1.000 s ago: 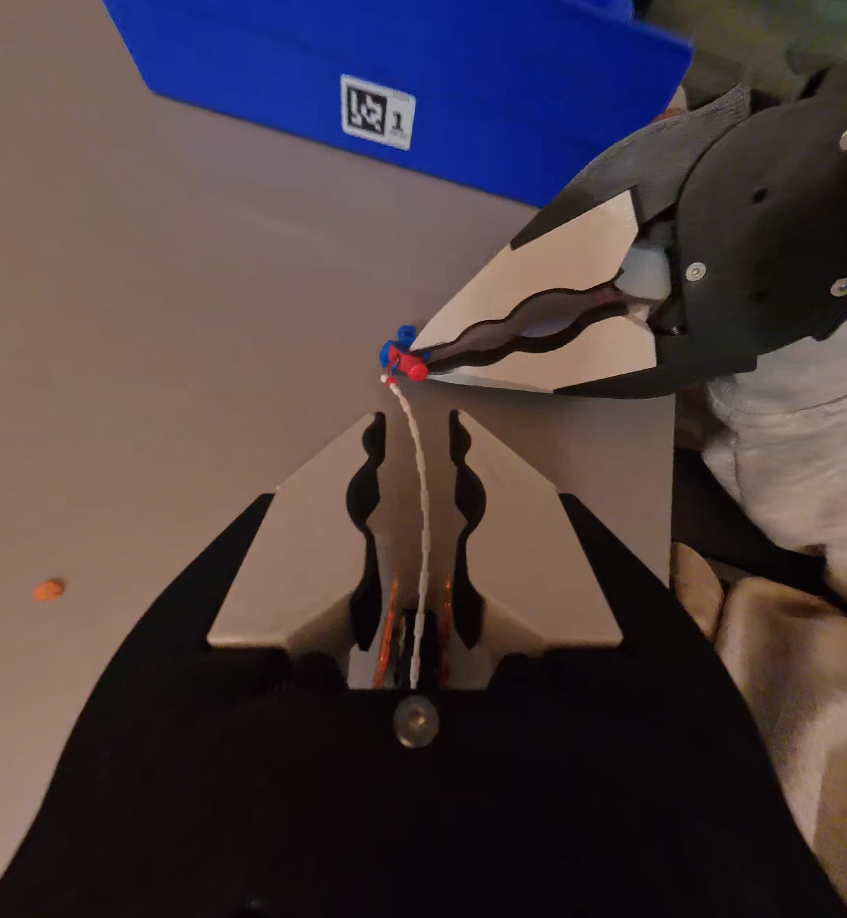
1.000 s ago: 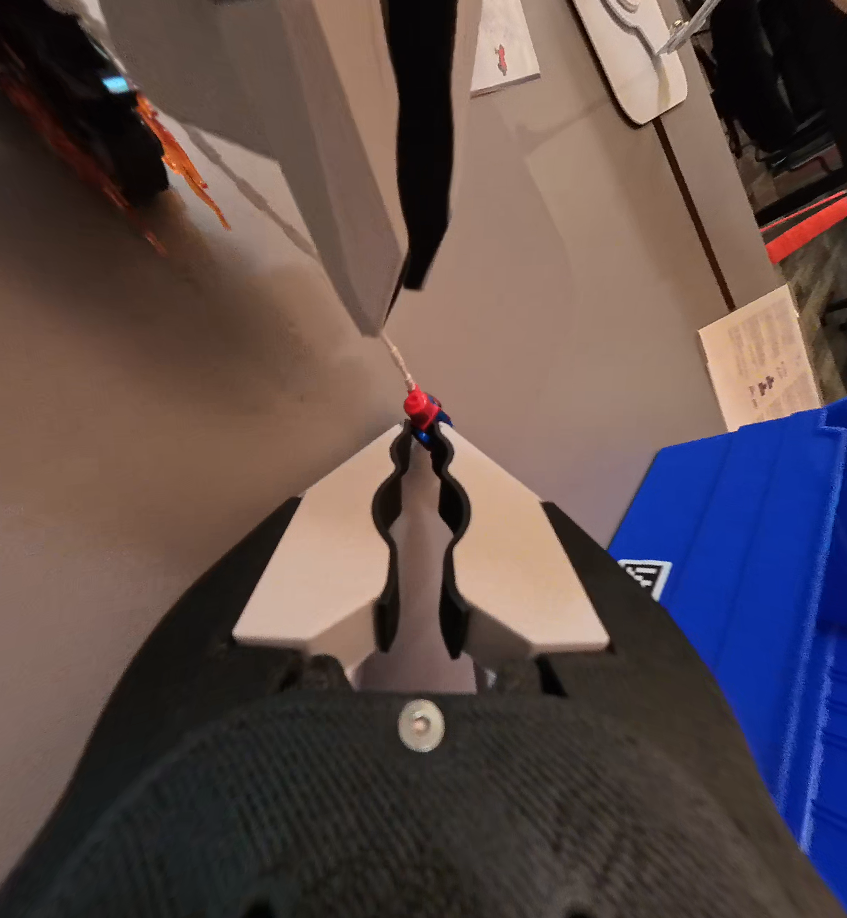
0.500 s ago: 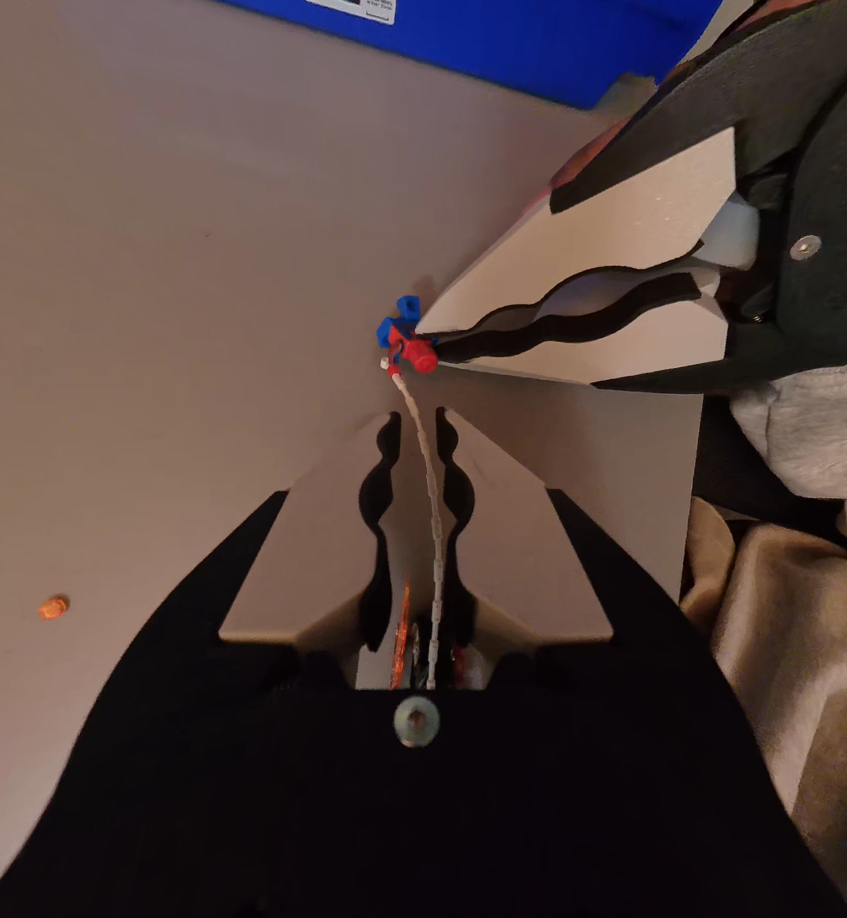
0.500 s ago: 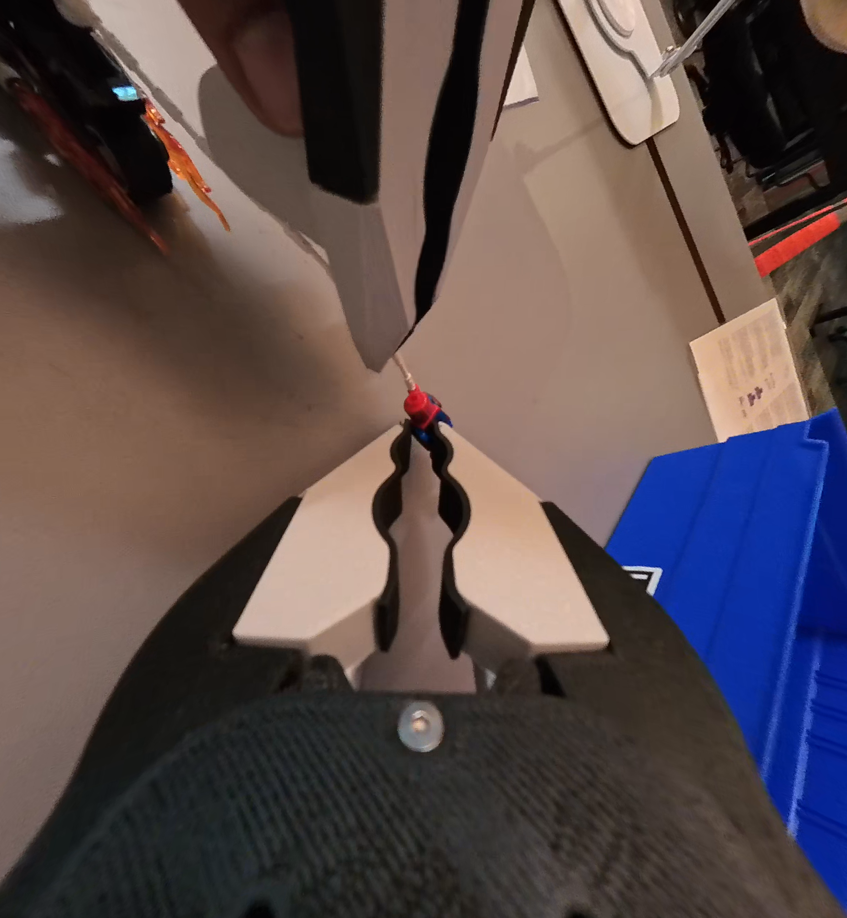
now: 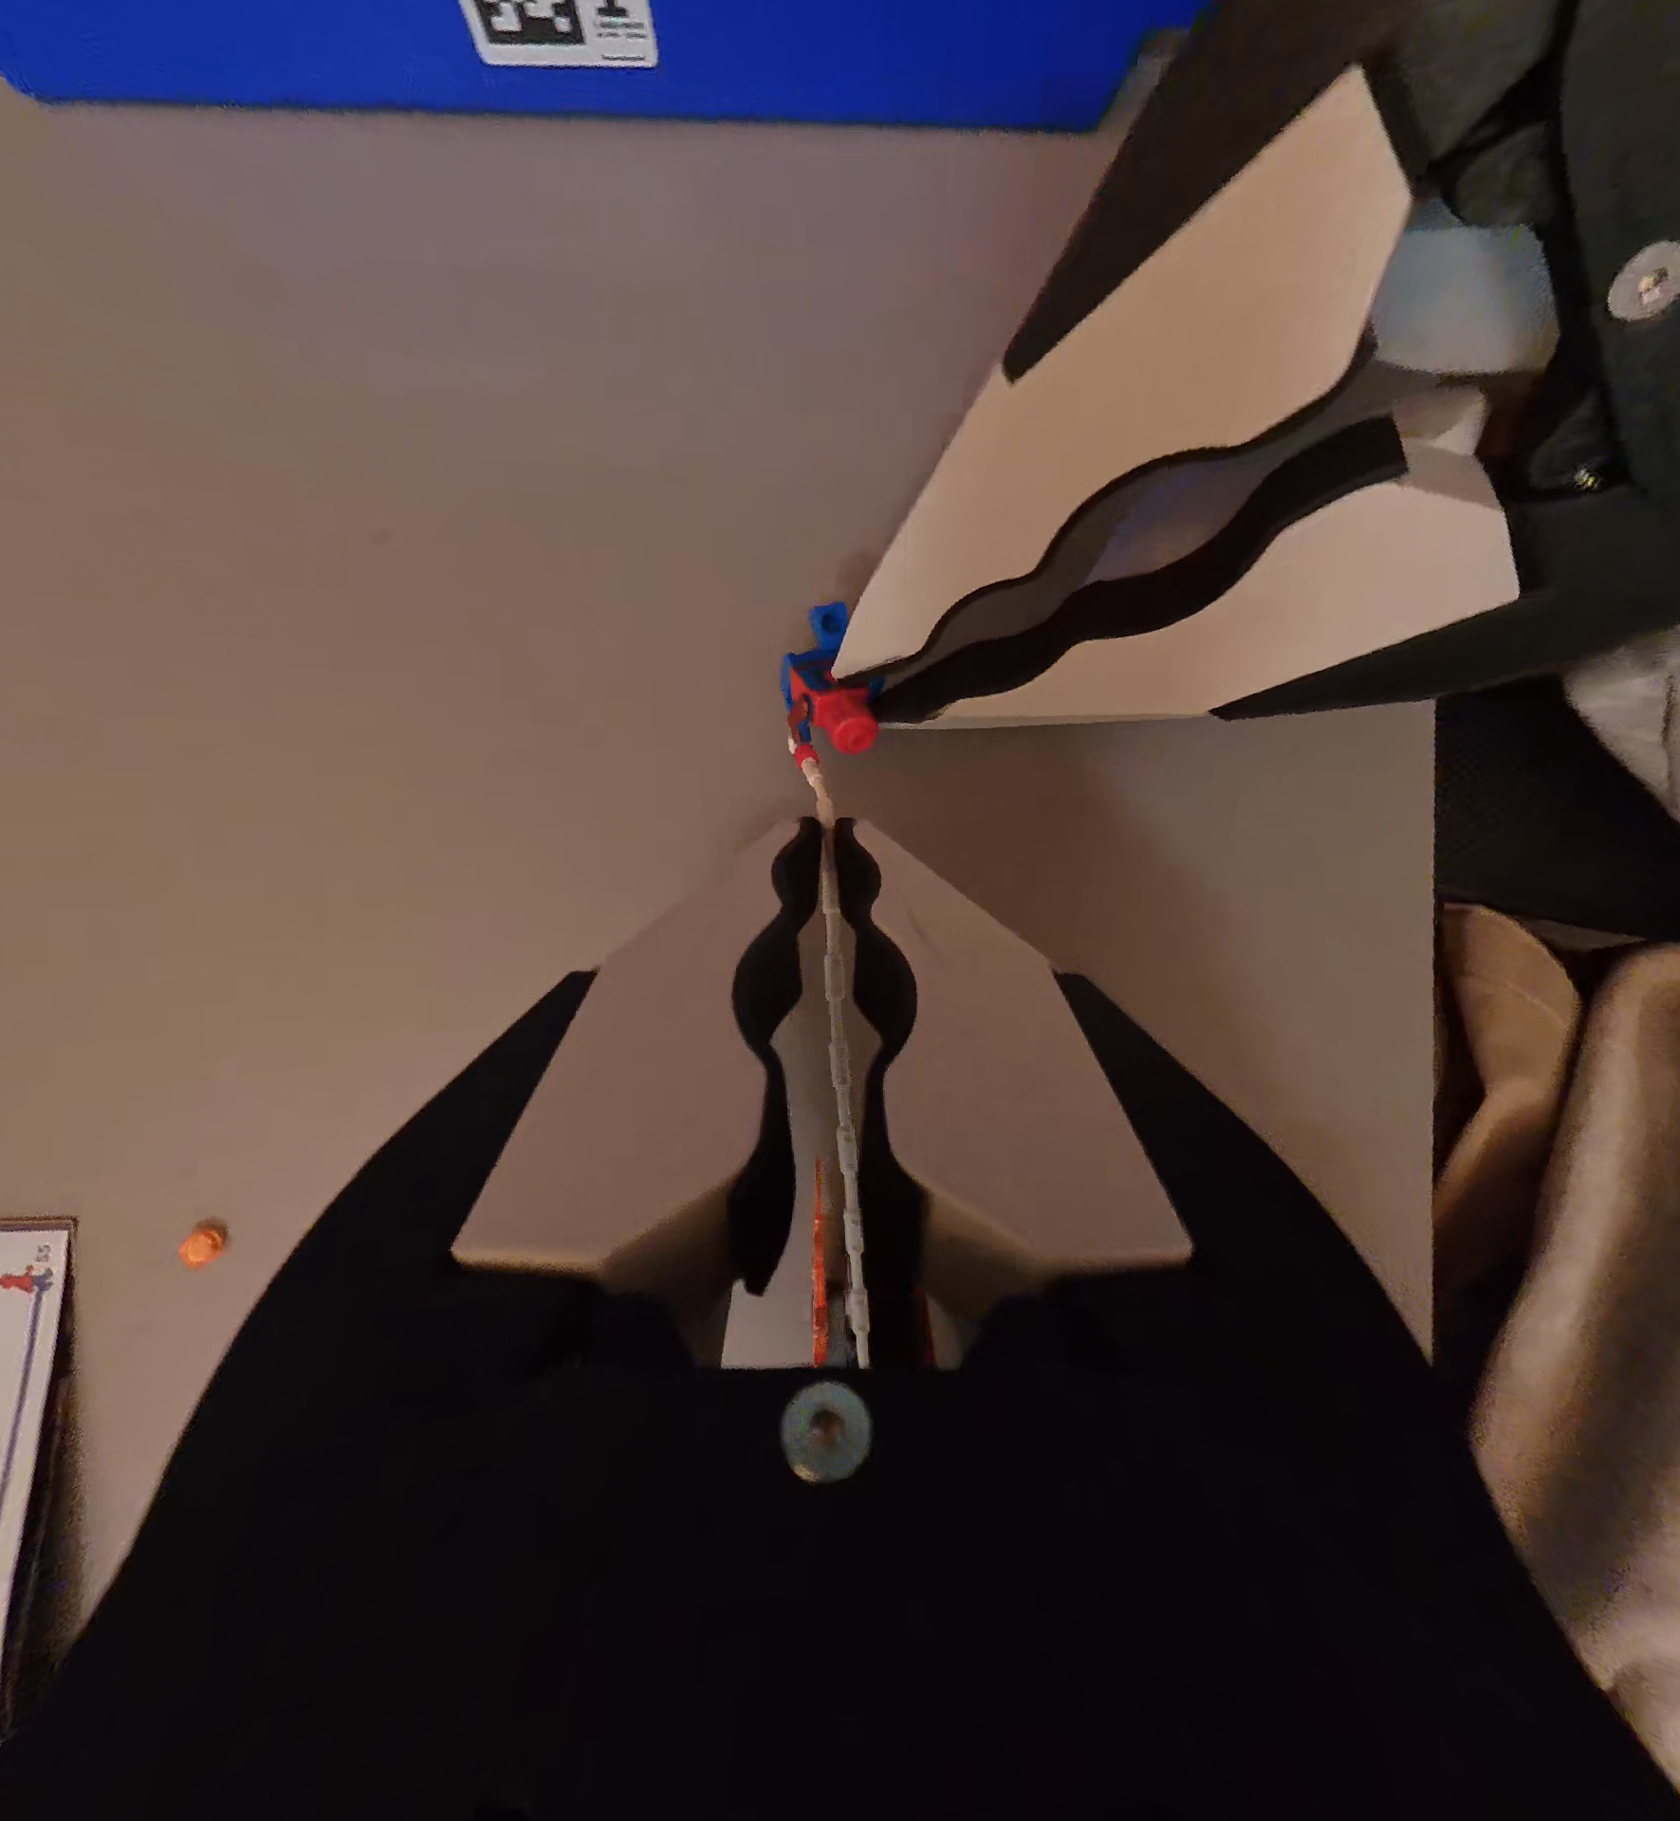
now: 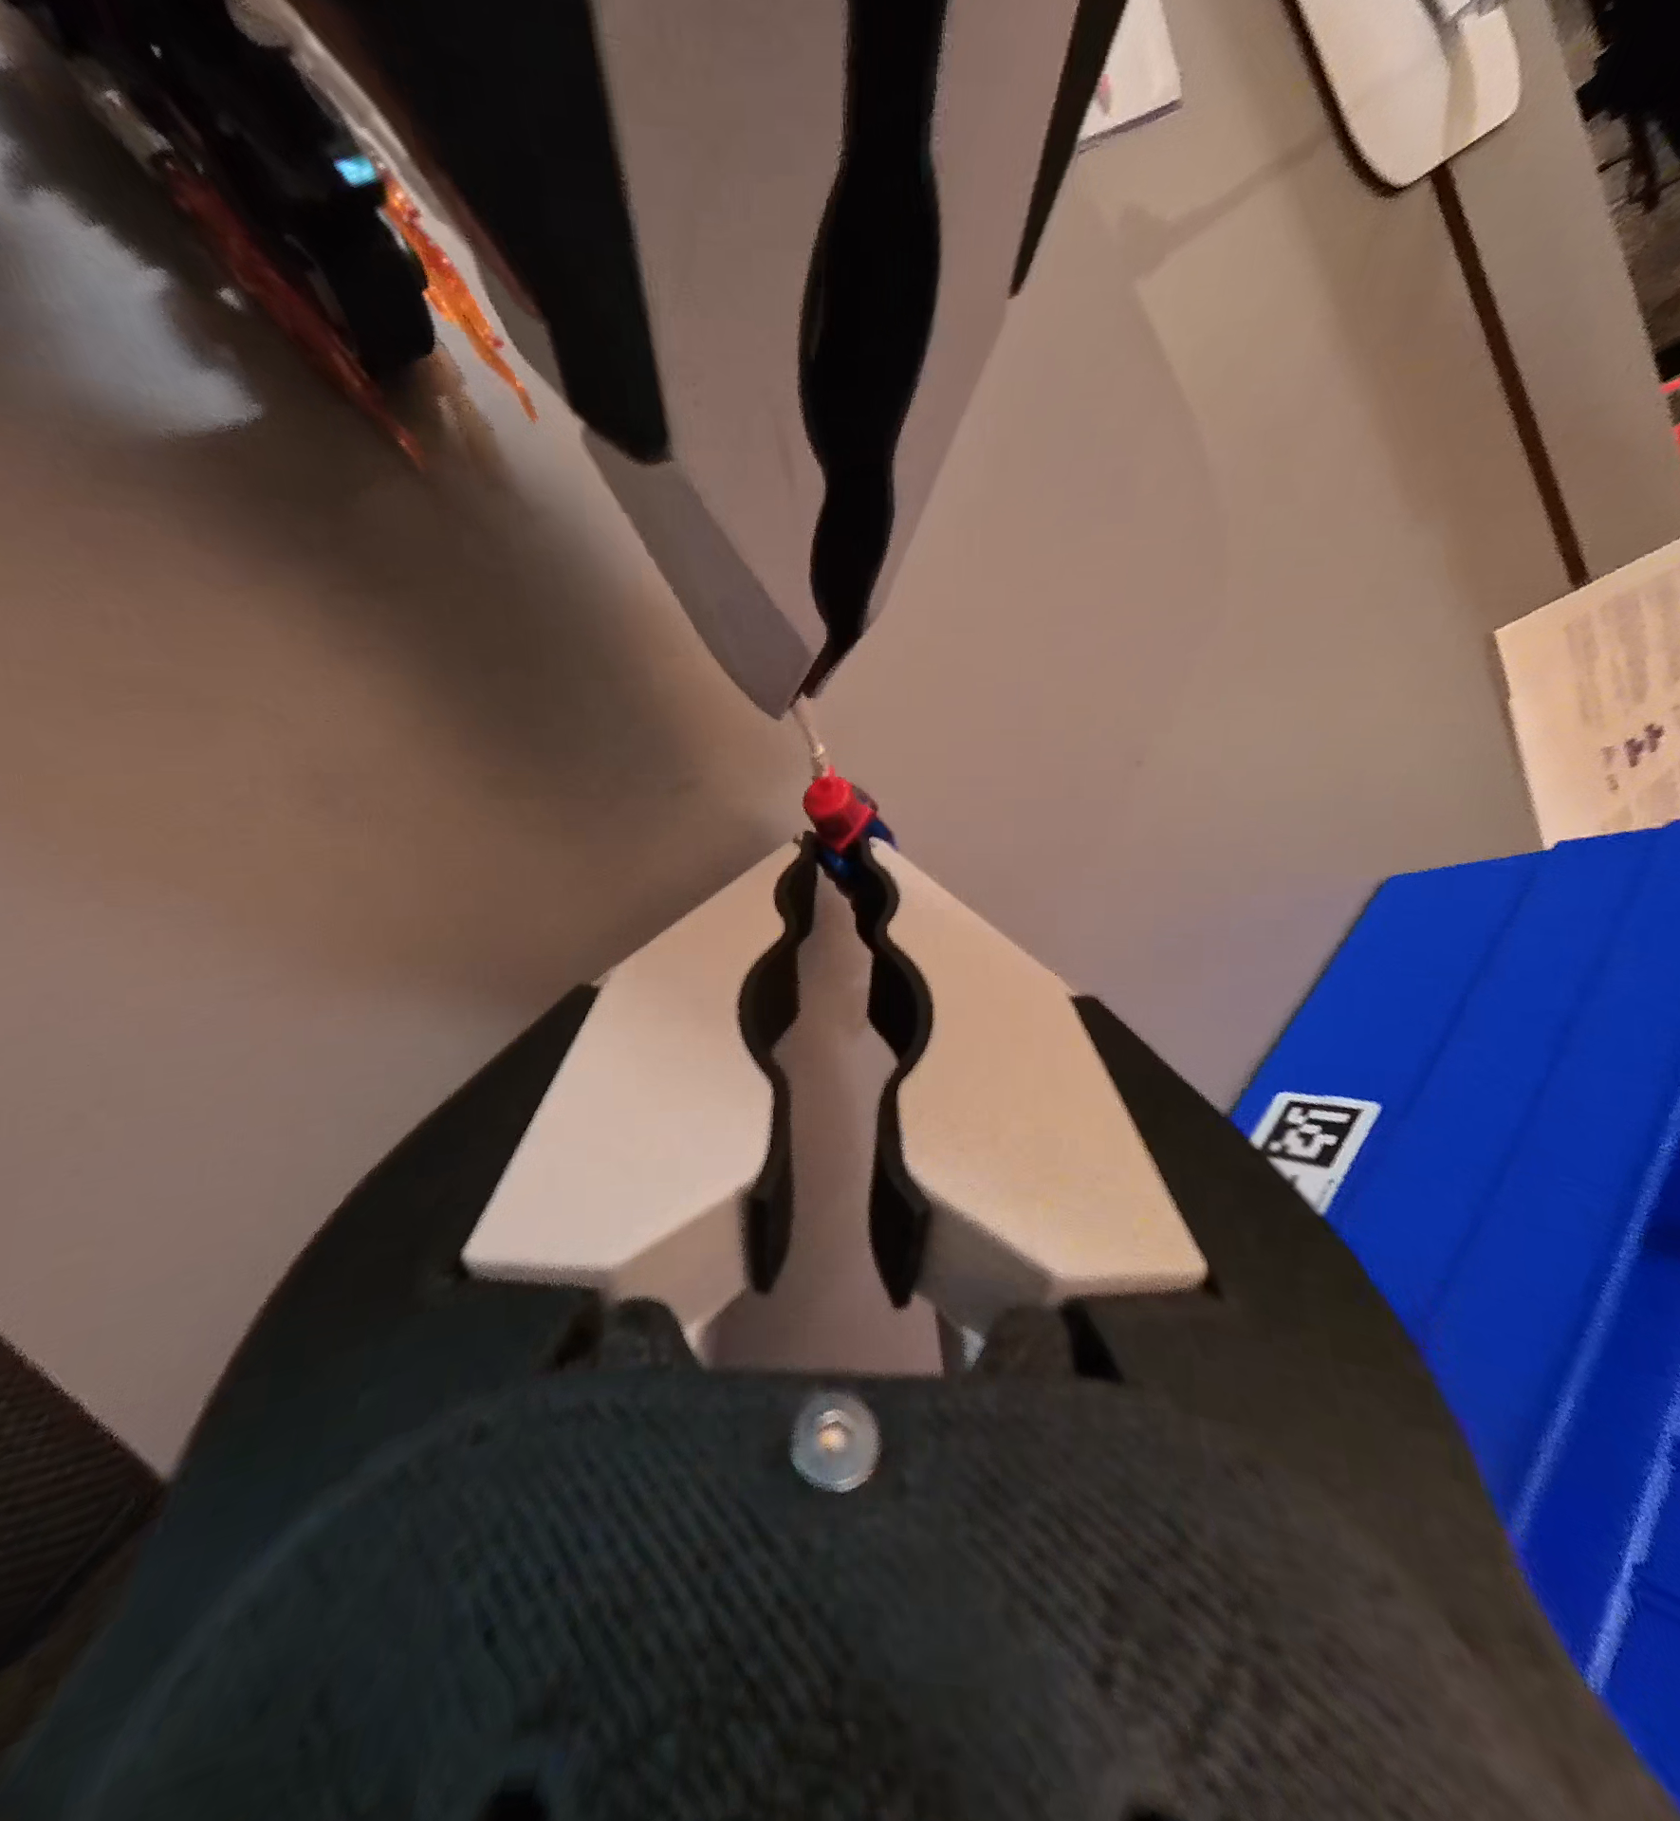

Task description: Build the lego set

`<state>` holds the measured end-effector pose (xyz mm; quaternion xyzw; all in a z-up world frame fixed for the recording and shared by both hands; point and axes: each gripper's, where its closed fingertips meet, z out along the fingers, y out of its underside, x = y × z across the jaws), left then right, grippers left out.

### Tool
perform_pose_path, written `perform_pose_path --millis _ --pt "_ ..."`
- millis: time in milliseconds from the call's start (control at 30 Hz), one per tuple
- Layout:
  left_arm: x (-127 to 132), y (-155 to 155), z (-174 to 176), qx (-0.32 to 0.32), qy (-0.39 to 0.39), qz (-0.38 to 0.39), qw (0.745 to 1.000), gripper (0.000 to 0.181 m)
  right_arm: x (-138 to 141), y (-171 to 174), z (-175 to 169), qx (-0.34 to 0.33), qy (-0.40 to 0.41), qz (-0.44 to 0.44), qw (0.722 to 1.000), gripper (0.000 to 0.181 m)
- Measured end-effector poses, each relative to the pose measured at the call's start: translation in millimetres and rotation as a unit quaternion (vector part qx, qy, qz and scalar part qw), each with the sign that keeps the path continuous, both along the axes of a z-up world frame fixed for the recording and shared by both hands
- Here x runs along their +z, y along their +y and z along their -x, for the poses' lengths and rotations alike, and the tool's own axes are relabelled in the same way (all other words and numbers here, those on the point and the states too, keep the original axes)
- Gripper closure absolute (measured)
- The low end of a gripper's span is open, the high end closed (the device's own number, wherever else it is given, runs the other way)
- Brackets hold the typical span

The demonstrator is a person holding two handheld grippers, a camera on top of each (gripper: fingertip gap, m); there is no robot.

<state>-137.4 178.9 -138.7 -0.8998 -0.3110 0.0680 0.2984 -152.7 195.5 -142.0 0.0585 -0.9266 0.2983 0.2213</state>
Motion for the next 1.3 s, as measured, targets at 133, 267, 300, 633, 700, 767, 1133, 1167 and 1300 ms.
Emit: perform_pose_path --millis 133,267,300,633,700,767,1133,1167,1300 --pt "-2 2 -7 -0.041 0.029 0.031 0.998 0.179 -2 3 -8 0.0 -0.038 -0.006 0.999 0.176" --pt "-4 4 -16 -0.087 0.057 0.057 0.993 0.179 -6 4 -15 0.005 -0.106 0.013 0.994 0.176" --pt "-4 4 -17 -0.094 0.061 0.059 0.992 0.179 -7 4 -17 0.005 -0.123 0.02 0.992 0.176" --pt "-8 -1 -17 -0.099 0.066 0.073 0.99 0.178 -8 0 -14 0.003 -0.148 0.049 0.988 0.176" --pt "-9 -3 -14 -0.09 0.061 0.073 0.991 0.178 -7 -3 -12 0.003 -0.137 0.052 0.989 0.177" --pt "-12 -5 -13 -0.086 0.055 0.076 0.992 0.178 -8 -5 -12 0.001 -0.138 0.057 0.989 0.177" --pt "-4 -7 -6 -0.071 0.08 0.058 0.993 0.172 -2 -12 -6 -0.016 -0.176 0.11 0.978 0.18" --pt "-1 -7 -5 -0.068 0.085 0.056 0.992 0.17 -2 -13 -5 -0.02 -0.186 0.119 0.975 0.181" --pt "12 -5 -6 -0.062 0.098 0.035 0.993 0.166 -3 -13 2 -0.035 -0.211 0.147 0.966 0.181"
